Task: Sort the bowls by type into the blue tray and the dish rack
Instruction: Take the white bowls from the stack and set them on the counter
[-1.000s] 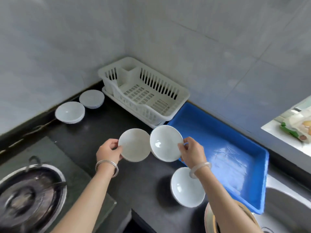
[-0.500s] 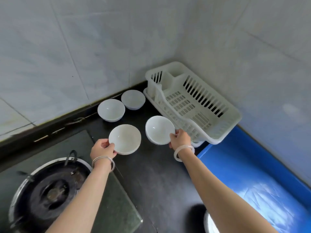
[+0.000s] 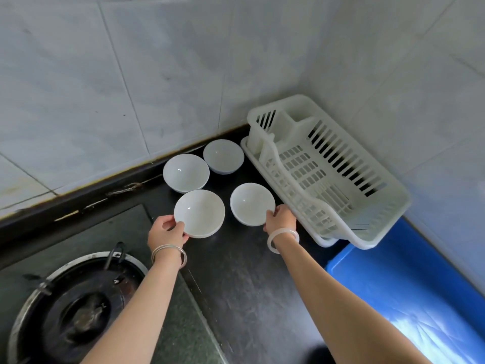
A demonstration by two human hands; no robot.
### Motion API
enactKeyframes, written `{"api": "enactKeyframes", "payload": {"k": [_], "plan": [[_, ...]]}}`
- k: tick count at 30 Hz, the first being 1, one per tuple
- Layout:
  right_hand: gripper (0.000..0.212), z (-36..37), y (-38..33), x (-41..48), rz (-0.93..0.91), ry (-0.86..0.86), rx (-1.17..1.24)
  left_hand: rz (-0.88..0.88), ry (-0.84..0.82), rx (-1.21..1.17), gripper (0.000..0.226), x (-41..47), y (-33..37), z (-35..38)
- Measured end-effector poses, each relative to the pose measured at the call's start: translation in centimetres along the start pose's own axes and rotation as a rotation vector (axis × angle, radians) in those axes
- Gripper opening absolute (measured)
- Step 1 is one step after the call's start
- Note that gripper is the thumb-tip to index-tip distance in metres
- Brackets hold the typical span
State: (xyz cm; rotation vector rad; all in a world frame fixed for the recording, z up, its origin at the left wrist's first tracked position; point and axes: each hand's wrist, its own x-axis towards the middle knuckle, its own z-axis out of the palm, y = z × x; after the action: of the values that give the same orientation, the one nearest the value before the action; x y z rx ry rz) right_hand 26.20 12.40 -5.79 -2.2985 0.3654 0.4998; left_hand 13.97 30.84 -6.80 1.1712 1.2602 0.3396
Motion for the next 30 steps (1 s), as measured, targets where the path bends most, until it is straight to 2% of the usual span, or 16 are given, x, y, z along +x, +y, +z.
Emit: {"api": "enactKeyframes", "payload": {"k": [5, 9, 13, 18, 22, 30], "plan": [[0.017, 0.5, 0.3, 0.3, 0.016, -0.003, 0.014, -0.019, 0.003, -0.005, 0.025, 0.2, -0.5, 0.4], [0.016, 0.7, 0.5, 0.5, 0.054, -0.024, 0.127, -0.026, 0.003, -0.02, 0.025, 0.3, -0.7, 0.4], [0.024, 0.3, 0.7, 0.2, 0.152, -0.14, 0.309, -0.044, -0.037, -0.063, 0.025, 0.1, -0.7, 0.3], [0.04, 0.2, 1.8, -0.9, 0.254, -0.273, 0.555, -0.164, -0.109, -0.19, 0.033, -0.6, -1.0, 0.3], [0.043, 0.8, 2.2, -1.2, 0.272, -0.264, 0.752, -0.174, -0.114, -0.244, 0.035, -1.2, -1.2, 0.5], [0.044, 2.1, 0.1, 0.1, 0.277, -0.227, 0.809, -0.186, -0.097, -0.29, 0.035, -1.7, -1.0, 1.3]]}}
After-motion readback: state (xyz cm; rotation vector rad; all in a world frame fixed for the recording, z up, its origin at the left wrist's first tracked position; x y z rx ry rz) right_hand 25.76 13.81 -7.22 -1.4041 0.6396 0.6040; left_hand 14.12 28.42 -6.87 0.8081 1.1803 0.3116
